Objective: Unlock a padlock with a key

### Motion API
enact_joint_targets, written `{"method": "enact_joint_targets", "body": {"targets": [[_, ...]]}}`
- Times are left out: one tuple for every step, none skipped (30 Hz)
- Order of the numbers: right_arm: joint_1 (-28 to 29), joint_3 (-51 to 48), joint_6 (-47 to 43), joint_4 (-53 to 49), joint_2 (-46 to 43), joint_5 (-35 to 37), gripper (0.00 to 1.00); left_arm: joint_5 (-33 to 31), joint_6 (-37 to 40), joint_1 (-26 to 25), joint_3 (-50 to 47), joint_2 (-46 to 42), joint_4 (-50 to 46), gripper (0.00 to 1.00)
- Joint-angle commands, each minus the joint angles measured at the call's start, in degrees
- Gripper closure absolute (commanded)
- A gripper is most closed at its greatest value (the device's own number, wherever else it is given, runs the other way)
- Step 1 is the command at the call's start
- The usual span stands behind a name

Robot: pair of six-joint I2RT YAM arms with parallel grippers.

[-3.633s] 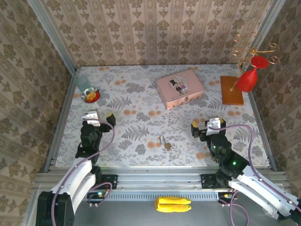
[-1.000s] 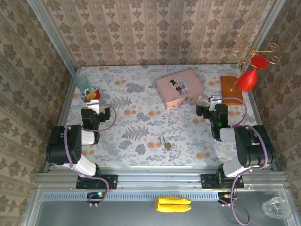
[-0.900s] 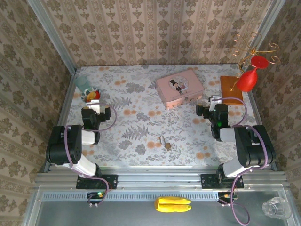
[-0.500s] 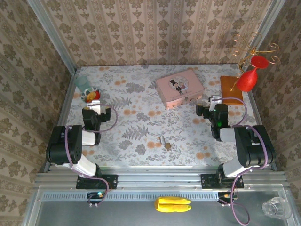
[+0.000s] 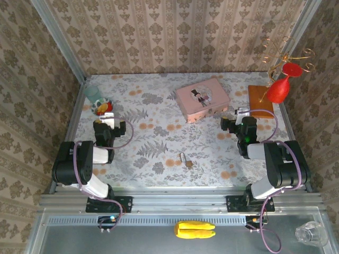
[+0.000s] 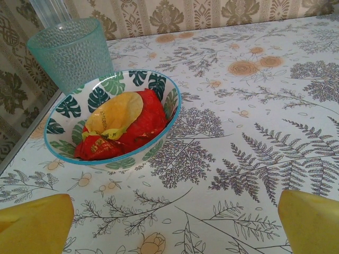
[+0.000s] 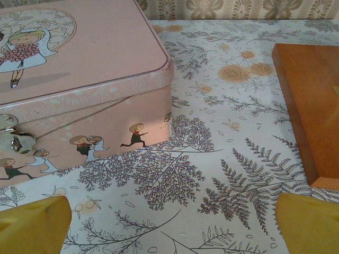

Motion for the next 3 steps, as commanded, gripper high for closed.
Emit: {"method": "enact_joint_targets", "body": {"targets": [[0.0, 0.4, 0.9, 1.1, 0.3, 0.1, 0.00, -1.3, 1.2, -0.6, -0.3, -0.4, 1.6, 0.00], [0.0, 0.2, 0.9, 1.4, 0.2, 0.2, 0.00, -1.4, 1.3, -0.8, -0.3, -0.3, 1.5, 0.00], [0.1, 0.0, 0.8, 1.6, 0.1, 0.3, 0.00, -1.6, 1.4, -0.9, -0.3, -0.4, 1.5, 0.00]]}}
